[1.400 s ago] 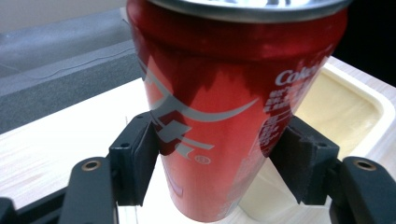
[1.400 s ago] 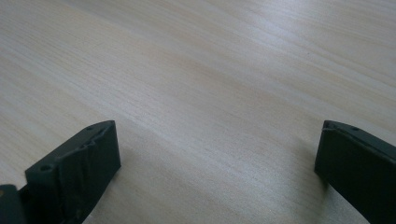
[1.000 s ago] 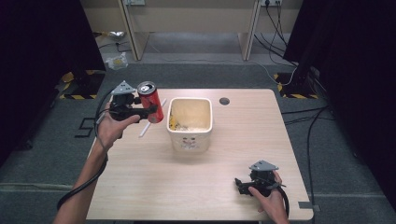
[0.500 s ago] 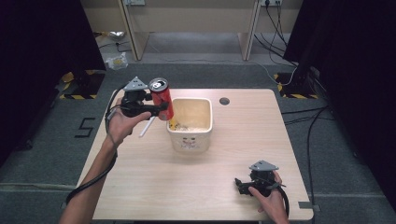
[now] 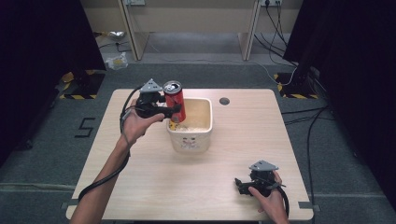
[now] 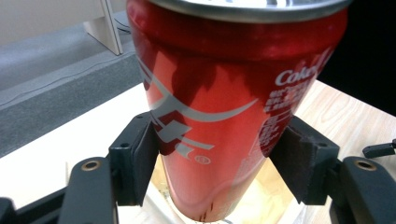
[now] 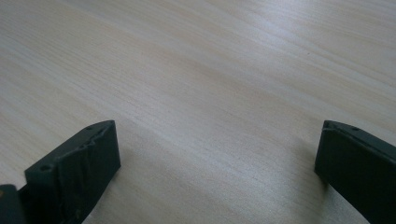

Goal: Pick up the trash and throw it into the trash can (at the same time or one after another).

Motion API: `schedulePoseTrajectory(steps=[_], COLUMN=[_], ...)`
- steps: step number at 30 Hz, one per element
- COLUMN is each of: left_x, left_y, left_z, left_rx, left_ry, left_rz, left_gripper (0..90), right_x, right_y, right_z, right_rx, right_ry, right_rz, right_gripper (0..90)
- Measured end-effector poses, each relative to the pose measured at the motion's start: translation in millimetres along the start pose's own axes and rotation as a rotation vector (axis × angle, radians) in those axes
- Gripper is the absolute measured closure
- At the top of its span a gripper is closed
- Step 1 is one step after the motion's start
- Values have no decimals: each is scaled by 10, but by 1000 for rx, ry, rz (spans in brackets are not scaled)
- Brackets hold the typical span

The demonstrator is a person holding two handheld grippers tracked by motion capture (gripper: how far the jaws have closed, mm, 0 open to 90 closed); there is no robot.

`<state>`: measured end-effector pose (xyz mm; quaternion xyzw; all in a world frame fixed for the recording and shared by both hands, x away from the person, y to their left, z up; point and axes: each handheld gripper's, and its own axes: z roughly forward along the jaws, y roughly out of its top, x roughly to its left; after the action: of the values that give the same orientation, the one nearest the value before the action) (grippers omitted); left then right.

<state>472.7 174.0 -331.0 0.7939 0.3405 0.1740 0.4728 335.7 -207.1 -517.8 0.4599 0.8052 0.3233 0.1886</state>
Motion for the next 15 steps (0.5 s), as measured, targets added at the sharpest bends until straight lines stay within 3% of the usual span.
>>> schedulePoseTrajectory(steps=[15], left_x=[-128], left_y=[-206], left_z=[350], left_rx=[108], left_ry=[-38], left_rz=[28], left_gripper=[339], right_x=[-1], right_y=[0], right_z=[2], right_rx=[-2], right_ry=[0], right_rz=[-2], right_gripper=[2])
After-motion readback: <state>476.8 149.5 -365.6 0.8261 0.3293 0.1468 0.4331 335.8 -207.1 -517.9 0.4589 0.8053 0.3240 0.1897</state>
